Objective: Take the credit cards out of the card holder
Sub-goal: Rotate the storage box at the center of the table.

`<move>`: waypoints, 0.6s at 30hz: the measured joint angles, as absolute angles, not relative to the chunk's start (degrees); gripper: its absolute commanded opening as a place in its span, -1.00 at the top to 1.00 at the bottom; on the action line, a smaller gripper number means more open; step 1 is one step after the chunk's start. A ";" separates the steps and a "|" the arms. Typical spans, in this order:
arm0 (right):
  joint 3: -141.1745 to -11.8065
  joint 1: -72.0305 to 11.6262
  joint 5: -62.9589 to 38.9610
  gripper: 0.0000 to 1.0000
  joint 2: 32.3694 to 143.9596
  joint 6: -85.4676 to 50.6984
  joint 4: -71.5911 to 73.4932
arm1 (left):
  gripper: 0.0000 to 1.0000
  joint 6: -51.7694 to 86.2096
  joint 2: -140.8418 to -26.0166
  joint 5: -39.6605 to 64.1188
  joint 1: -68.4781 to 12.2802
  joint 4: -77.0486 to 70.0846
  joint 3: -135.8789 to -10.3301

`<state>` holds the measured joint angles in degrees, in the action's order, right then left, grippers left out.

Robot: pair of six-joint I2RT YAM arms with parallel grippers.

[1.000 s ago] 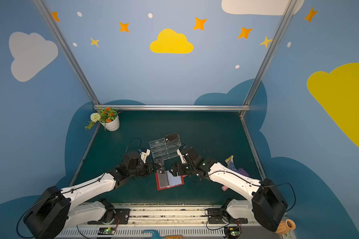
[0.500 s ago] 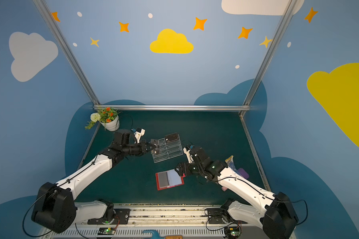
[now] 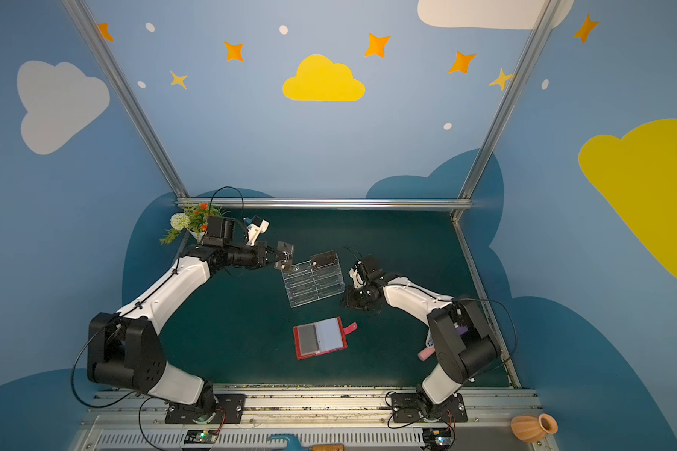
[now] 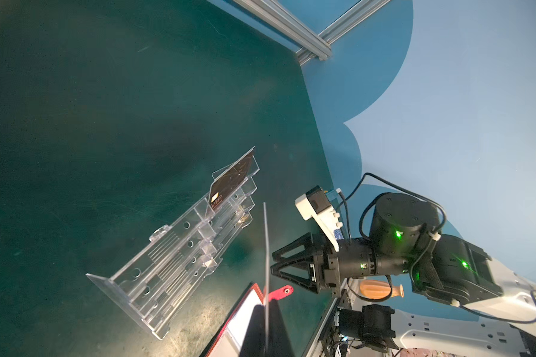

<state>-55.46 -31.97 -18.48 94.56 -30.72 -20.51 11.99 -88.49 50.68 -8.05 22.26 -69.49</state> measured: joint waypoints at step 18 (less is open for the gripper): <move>-70.08 -28.84 -19.59 0.48 111.13 -29.85 -22.15 | 0.92 -0.54 -97.49 49.50 -7.53 30.50 -80.20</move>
